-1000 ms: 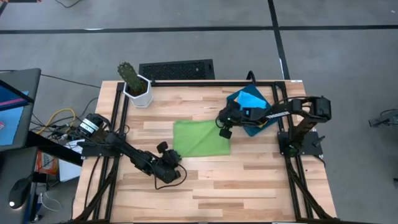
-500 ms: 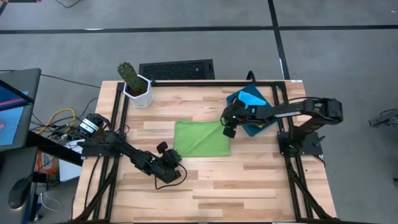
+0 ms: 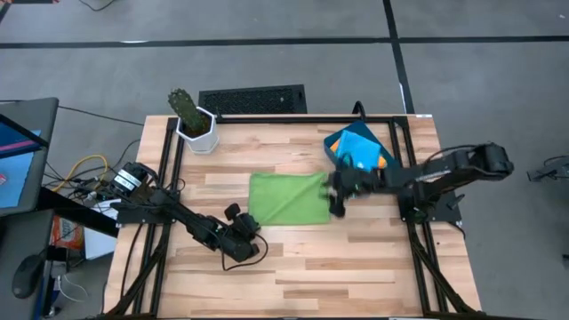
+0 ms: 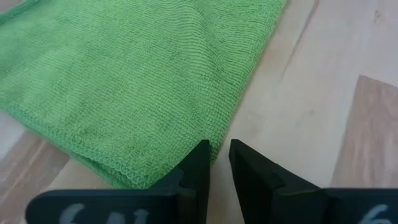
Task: Fold microfiber towels
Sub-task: Fold the green microfiber cloth
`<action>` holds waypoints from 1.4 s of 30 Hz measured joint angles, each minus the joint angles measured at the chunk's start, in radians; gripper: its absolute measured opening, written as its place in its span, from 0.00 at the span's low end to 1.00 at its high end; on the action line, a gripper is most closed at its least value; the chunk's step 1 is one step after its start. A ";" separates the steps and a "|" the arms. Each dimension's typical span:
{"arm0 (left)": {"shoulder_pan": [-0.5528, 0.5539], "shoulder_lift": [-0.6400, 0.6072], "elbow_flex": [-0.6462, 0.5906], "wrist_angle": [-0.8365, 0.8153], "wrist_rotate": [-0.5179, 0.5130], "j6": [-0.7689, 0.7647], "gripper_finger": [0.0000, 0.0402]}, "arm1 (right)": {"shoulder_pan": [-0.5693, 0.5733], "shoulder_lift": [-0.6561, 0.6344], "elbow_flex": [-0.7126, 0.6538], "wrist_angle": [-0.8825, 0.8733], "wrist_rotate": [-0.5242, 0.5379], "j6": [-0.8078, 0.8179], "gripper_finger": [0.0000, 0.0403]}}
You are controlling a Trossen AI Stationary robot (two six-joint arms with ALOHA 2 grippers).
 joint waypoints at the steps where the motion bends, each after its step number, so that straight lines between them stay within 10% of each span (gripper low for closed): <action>1: -0.003 0.000 0.000 0.002 0.000 0.000 0.14 | 0.034 0.010 -0.038 0.053 0.023 0.011 0.46; 5: -0.005 0.000 0.000 0.008 -0.001 0.000 0.14 | 0.140 0.070 -0.143 0.293 0.173 0.089 0.36; 17: -0.006 0.000 0.000 0.020 -0.001 -0.027 0.14 | 0.305 0.409 -0.174 0.625 0.187 0.223 0.12; 28: -0.007 -0.058 0.073 -0.024 0.055 0.008 0.14 | 0.472 0.446 -0.172 0.643 0.249 0.309 0.05; 34: 0.016 -0.141 0.116 -0.004 -0.167 0.205 0.14 | 0.515 0.446 -0.172 0.627 0.282 0.342 0.07; 42: 0.226 -0.054 0.096 0.048 -0.001 0.319 0.14 | 0.557 0.447 -0.169 0.623 0.292 0.342 0.05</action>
